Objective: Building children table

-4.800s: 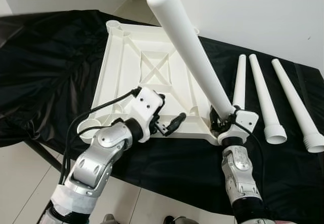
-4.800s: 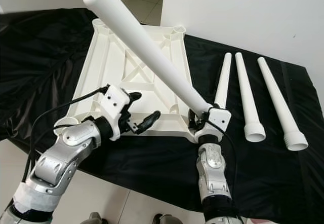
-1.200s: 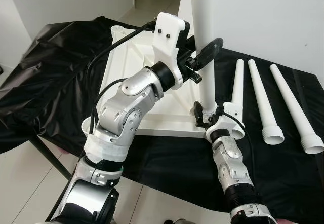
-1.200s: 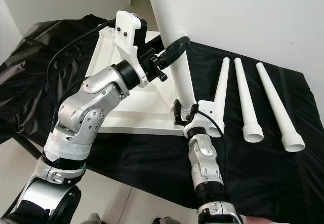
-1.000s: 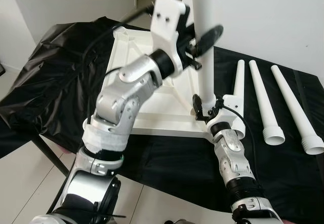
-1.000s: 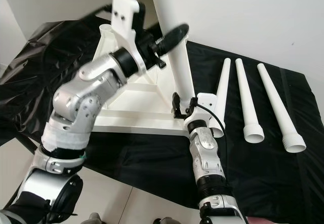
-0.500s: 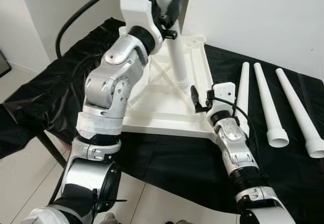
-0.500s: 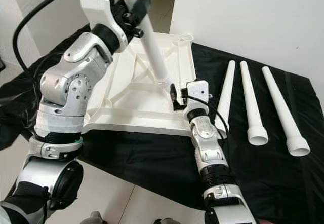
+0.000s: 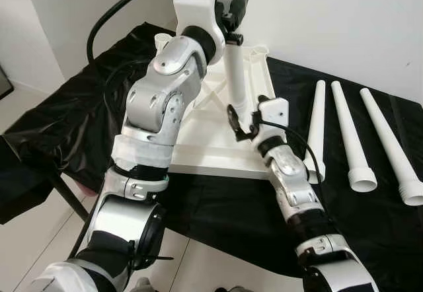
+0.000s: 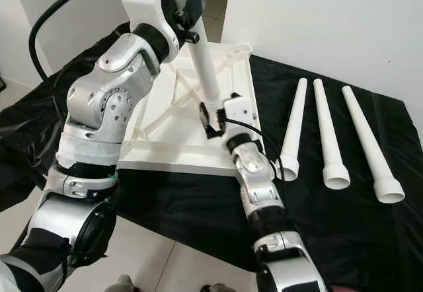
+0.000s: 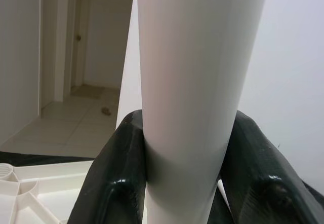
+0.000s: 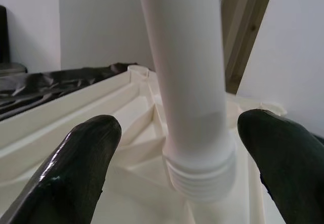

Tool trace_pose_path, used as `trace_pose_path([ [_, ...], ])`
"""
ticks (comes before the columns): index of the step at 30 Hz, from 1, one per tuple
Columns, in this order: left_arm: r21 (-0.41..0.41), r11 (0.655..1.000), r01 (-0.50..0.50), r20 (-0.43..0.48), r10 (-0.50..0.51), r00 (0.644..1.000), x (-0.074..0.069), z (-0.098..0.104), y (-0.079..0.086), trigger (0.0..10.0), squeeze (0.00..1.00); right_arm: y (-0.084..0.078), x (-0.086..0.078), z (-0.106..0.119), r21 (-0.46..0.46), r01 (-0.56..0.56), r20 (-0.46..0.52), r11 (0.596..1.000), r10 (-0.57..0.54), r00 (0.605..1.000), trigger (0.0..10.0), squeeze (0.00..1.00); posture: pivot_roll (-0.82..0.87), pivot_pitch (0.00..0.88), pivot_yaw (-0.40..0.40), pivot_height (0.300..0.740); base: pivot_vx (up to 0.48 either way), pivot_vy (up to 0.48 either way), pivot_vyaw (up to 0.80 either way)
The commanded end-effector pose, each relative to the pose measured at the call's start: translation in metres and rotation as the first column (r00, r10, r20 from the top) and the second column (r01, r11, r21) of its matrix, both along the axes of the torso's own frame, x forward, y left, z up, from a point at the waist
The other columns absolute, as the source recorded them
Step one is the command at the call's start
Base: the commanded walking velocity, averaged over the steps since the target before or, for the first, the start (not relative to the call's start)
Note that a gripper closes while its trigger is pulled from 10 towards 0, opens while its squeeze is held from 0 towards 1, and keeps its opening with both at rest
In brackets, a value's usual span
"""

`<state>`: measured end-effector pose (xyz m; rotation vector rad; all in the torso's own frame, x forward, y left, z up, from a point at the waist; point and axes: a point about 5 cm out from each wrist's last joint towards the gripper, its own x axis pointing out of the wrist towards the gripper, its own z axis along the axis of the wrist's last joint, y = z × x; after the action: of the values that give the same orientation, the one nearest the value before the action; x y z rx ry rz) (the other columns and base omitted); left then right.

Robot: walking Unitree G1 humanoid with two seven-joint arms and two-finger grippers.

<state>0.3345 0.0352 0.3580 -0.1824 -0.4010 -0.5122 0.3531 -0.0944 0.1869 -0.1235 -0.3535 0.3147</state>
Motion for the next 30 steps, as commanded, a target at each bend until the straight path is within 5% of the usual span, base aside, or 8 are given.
trace_pose_path([
  [1, -0.006, 1.0, 0.008, -0.007, -0.009, 1.0, -0.001, 0.005, -0.005, 10.0, 0.0, 0.001, 0.003, -0.004, -0.013, 0.022, -0.007, 1.0, -0.022, 1.0, 10.0, 0.0, 0.11, 0.034, -0.08, 0.74, 0.0, 0.0, 0.0],
  [16, -0.026, 0.998, 0.049, -0.042, -0.05, 0.998, -0.007, 0.006, -0.02, 10.0, 0.0, 0.0, 0.018, 0.006, 0.013, 0.27, 0.042, 0.963, -0.271, 0.962, 10.0, 0.0, 0.12, 0.051, -0.08, 0.74, 0.0, 0.0, 0.0],
  [30, -0.057, 0.993, 0.105, -0.024, -0.106, 0.994, -0.021, 0.019, -0.037, 10.0, 0.0, 0.004, 0.021, 0.003, -0.001, 0.467, 0.089, 0.884, -0.465, 0.881, 10.0, 0.0, 0.13, 0.058, -0.089, 0.74, 0.0, 0.0, 0.0],
])
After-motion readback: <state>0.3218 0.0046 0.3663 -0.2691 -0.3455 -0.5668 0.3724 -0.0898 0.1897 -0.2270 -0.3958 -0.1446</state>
